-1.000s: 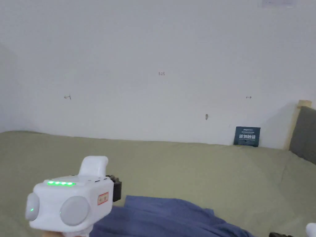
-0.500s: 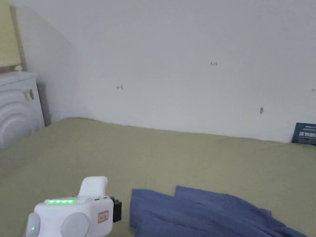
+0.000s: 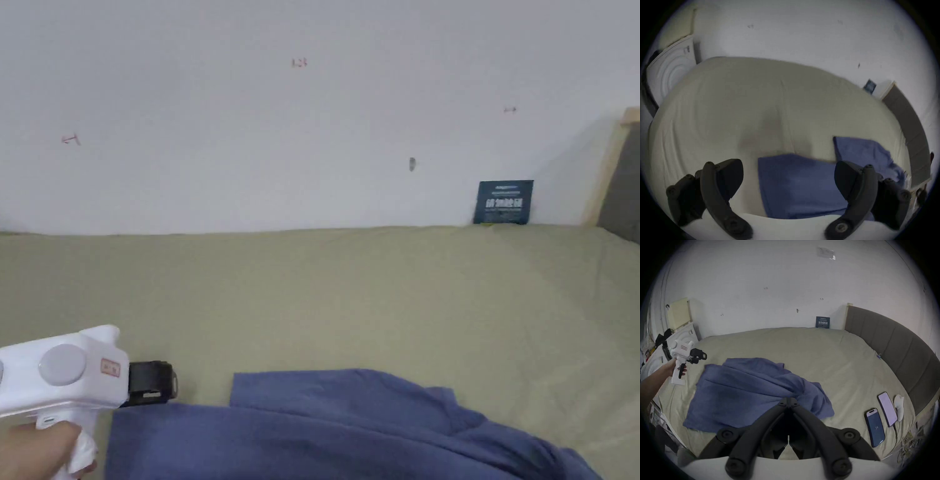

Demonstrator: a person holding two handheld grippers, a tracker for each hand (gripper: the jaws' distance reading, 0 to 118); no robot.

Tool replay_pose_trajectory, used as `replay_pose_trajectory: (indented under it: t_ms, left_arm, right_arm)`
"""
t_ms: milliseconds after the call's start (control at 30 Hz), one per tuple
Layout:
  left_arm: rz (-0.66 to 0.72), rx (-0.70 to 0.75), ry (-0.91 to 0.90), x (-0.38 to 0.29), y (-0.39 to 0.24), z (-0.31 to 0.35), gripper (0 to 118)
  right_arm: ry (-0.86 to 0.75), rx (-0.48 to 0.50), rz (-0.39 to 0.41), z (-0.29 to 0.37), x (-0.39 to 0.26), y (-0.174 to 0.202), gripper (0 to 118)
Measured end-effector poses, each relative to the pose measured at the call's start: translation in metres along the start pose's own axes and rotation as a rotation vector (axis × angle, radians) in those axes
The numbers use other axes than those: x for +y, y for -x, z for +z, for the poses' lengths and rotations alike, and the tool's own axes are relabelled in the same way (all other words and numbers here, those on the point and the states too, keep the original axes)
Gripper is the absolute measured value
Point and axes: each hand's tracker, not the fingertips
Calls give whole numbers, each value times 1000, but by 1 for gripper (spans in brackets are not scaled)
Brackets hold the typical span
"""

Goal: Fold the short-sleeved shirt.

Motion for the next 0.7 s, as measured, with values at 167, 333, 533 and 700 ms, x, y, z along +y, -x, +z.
replay_pose_trajectory:
  t_ms: [167,333,533,700]
  left_arm:
    - [-114,139,133,-33,-27,-30,112]
    - [-87,46,18,-27,-22,-2,9]
    - [-227,-80,44,-26,-30,20,0]
    - [-175,-111,54,-27,-25,19,0]
  right_arm:
    - [31,-26,-37,-14,-4,-22,0]
    - [37,-36,-103,-35,-2,-47,12]
    - [75,90,-119,-99,7,-76,73]
    - [220,100,-201,-159,-1,-83,73]
